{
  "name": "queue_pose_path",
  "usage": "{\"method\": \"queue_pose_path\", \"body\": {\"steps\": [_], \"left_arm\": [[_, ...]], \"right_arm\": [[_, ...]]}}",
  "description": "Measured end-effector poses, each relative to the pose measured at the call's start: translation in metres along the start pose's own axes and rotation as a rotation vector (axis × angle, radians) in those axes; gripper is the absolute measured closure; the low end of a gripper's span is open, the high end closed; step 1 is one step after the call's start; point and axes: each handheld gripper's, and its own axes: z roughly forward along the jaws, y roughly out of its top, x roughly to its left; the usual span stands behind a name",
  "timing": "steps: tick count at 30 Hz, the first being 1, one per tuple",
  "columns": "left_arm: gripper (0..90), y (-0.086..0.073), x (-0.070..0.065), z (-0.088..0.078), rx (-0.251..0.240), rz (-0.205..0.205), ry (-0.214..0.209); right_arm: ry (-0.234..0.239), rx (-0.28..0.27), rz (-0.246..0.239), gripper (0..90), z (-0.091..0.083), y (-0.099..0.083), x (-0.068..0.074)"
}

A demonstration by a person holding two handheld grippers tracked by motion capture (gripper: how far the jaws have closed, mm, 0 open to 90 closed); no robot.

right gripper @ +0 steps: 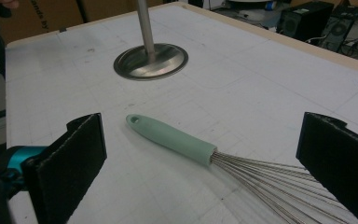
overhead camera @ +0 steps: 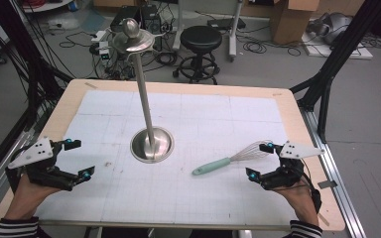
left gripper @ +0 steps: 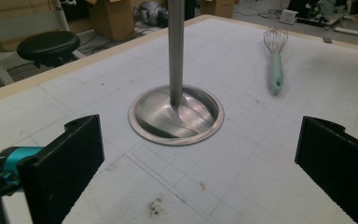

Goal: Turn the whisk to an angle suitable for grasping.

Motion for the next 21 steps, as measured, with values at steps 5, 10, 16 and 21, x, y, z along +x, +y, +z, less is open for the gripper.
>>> {"method": "queue_pose_path", "body": {"steps": [5,10,16,21], "left_arm": [[1.7,0.0,0.001,0.003,0.009,0.001,0.002],[1.7,0.001,-0.001,0.004,0.016,0.008,0.004],[1.7,0.0,-0.002,0.004,0.021,0.01,0.001],[1.7,0.0,-0.001,0.004,0.015,0.007,-0.008]], "right_arm": [[-0.002,0.009,0.006,0.6,-0.003,-0.004,-0.004],[-0.024,-0.001,0.012,0.6,-0.01,-0.006,-0.01],[-0.026,0.0,0.008,0.6,-0.009,-0.004,-0.007],[-0.02,-0.001,0.006,0.6,-0.008,-0.001,-0.004]]}}
